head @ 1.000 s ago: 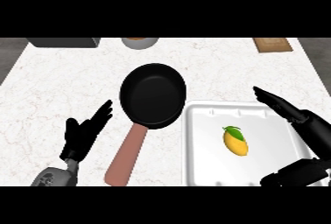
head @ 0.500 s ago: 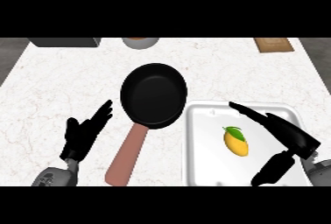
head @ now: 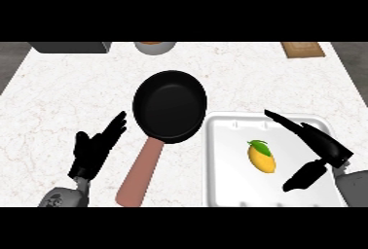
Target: Pick the lemon from the tray and place it in the pot
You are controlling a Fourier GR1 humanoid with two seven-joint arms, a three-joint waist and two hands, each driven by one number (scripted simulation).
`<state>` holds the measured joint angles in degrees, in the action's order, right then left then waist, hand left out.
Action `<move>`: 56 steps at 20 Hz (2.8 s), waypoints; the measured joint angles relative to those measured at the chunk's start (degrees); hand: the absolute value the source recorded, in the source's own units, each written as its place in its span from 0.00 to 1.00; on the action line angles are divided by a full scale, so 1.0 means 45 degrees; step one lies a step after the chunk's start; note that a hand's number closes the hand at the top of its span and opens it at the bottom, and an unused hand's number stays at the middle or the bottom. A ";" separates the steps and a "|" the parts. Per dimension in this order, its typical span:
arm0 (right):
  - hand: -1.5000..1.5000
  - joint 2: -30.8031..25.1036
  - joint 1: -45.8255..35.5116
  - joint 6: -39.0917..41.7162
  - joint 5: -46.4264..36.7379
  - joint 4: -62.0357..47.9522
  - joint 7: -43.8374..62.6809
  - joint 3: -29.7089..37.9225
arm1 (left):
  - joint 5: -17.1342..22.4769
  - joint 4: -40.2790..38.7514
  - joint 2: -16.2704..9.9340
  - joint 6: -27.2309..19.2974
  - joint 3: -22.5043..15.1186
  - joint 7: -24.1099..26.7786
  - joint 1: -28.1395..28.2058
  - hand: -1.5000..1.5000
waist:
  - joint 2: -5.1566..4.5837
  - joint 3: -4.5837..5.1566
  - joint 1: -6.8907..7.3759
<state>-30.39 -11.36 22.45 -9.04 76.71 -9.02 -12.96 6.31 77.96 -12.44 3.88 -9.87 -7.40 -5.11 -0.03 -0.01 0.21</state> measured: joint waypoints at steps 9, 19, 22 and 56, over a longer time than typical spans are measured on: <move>0.00 0.0869 -0.0184 0.1655 0.0781 -0.1502 -0.1465 0.0872 | -0.0259 0.0207 0.0188 0.0236 0.0263 -0.0179 0.0149 0.50 | 0.0004 0.0001 -0.0019; 0.00 0.2092 -0.0904 0.2678 0.0831 -0.4535 -0.2689 0.1558 | -0.0535 0.0243 0.0352 0.0539 0.0642 -0.0374 -0.0043 0.50 | -0.0006 0.0000 0.0014; 0.00 0.2492 -0.1208 0.2681 0.0525 -0.5477 -0.3192 0.1605 | -0.0682 0.0156 0.0475 0.0597 0.0684 -0.0210 -0.0009 0.50 | 0.0059 0.0068 0.0001; 1.00 0.3348 -0.0285 -0.2479 0.0386 -0.3464 -0.4717 0.3092 | -0.1135 0.0161 0.0728 0.0918 0.1196 -0.0122 0.0222 0.50 | 0.0061 0.0021 -0.0141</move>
<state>-15.33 -12.65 11.29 -7.30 61.13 -30.25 0.96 1.20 78.68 -9.16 8.01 -4.49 -7.95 -4.11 0.24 0.08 -0.43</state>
